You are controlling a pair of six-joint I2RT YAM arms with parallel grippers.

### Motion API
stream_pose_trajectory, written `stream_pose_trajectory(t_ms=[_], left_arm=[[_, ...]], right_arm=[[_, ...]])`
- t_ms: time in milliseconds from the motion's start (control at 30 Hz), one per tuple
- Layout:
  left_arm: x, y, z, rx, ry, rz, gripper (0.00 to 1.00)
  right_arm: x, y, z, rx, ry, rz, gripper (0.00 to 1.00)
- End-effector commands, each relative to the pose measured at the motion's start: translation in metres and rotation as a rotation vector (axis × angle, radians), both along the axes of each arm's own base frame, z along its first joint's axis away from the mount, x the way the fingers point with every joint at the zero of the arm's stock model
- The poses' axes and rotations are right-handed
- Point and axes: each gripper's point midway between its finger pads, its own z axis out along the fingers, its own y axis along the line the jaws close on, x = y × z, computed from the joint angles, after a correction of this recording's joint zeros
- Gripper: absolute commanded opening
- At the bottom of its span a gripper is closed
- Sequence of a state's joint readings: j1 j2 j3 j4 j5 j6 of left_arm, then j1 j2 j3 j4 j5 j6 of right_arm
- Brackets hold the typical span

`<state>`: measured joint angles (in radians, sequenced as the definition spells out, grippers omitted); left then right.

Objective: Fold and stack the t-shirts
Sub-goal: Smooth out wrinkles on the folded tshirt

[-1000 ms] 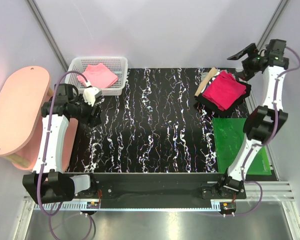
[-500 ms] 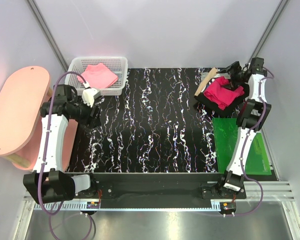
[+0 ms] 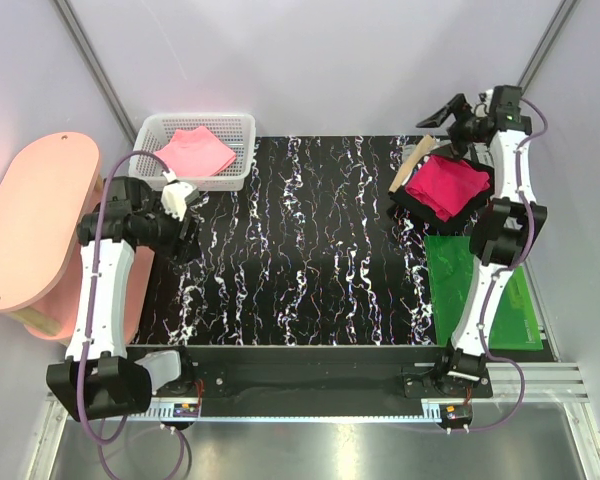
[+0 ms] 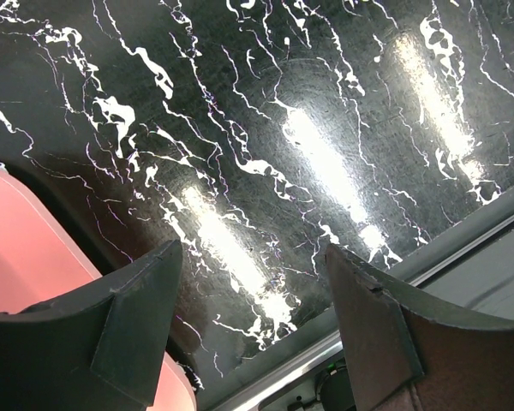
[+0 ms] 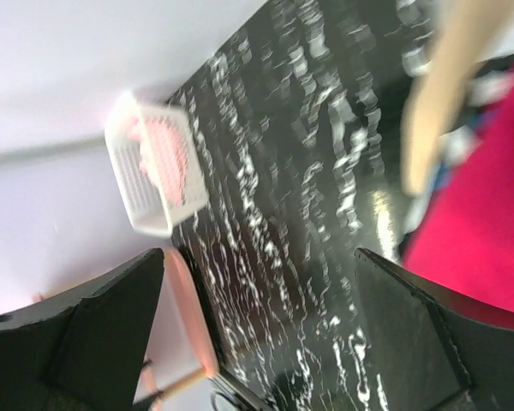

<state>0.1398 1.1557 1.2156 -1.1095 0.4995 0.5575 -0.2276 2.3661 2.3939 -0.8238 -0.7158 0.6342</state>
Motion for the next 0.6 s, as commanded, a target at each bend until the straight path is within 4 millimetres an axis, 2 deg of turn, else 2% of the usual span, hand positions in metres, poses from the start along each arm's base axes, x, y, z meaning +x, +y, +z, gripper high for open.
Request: stream_pose_trajectory(t_ms=[0,33,67,333,467,567], left_arm=[[0.000,-0.004,0.015,-0.036,-0.047,0.009,0.73],[0.000,-0.004,0.015,-0.036,-0.045,0.009,0.73],[0.000,-0.004,0.015,-0.038,-0.045,0.011,0.73],[-0.005,0.002,0.019,-0.034,-0.069,0.041,0.80],[-0.007,0.006,0.019,-0.031,-0.083,0.059,0.83],[-0.008,0.010,0.020,-0.030,-0.091,0.075,0.84]], right_arm=[[-0.026,0.038,0.020,-0.090,-0.060,0.080,1.00],[-0.029,0.041,0.016,-0.088,-0.050,0.083,0.99],[-0.036,0.042,-0.006,-0.069,0.010,0.078,1.00],[-0.028,0.030,-0.076,-0.050,0.112,0.040,1.00],[-0.021,0.029,-0.091,-0.036,0.128,0.047,1.00],[-0.016,0.036,-0.076,-0.004,0.092,0.073,1.00]])
